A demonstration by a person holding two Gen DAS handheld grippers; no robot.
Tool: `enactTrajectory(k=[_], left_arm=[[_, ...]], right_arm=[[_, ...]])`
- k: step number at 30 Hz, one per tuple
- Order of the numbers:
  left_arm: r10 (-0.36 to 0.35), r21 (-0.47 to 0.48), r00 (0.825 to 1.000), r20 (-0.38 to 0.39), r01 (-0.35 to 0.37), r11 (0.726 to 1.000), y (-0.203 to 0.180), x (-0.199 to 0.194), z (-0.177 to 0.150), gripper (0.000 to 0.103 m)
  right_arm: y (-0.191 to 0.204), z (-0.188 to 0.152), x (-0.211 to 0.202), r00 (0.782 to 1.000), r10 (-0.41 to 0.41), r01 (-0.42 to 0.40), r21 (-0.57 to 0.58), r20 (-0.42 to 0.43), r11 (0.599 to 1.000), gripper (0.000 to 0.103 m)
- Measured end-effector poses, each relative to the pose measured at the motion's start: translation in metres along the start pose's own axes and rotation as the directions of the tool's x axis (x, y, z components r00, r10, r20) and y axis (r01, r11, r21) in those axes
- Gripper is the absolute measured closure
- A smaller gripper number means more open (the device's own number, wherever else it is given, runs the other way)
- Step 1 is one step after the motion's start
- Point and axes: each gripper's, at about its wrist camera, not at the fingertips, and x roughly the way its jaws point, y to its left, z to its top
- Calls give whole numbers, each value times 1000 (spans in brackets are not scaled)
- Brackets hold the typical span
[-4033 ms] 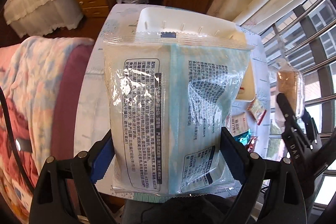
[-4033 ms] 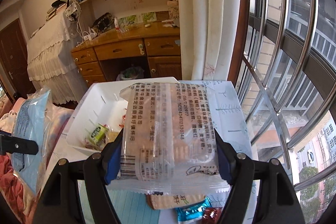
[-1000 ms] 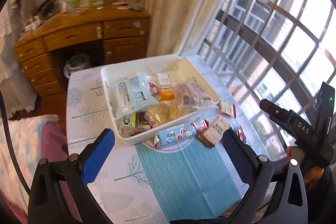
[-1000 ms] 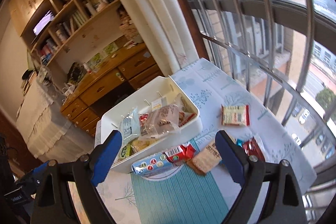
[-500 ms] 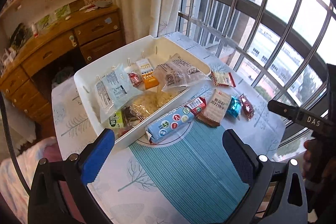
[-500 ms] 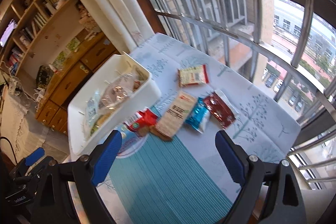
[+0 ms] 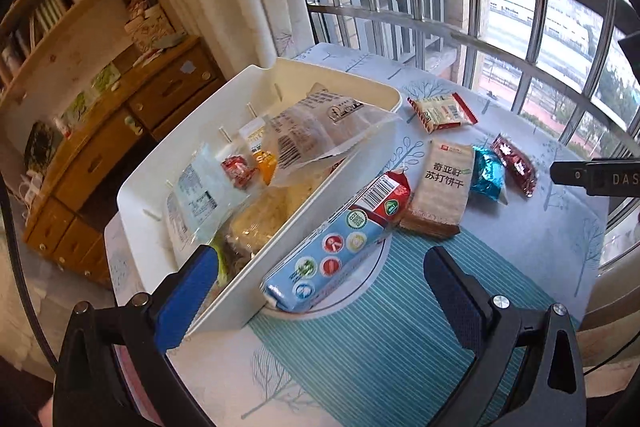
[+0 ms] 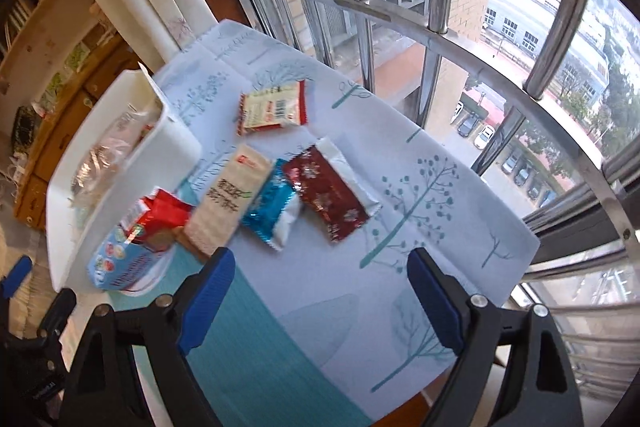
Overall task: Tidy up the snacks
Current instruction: 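Withdraw both tools from the tray toward the remaining snacks on the table, then move the left tool to the red-blue biscuit packet while the right tool grasps the brown chocolate wrapper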
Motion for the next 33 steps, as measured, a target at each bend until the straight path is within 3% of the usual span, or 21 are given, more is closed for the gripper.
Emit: enactTrajectory(k=[10,18,25,28,31,33], left_arm=[[82,130,996,-17,-79,988,-28,47,7,1],[146,159,987,-73,-132,978,-43,77,14,1],[212,170,975,-65,-198,965,-51,80,15,13],[201,187,978,-63,-186,965,-57,77,14,16],[176,209,982,-75,-157,965,-61,79,16,30],[163,219,982,-97,-139,966,-63,84,16,32]], right_arm=[[-20,11,42,1000,7,-9,-90,-28,996,38],[-23,19,63,998,22,-31,-143,-61,989,47],[-24,27,72,997,45,-54,-150,-63,987,55],[-25,30,74,997,53,-61,-148,-58,987,56],[-25,33,76,996,61,-69,-138,-58,988,58],[-25,34,76,996,65,-73,-138,-61,988,60]])
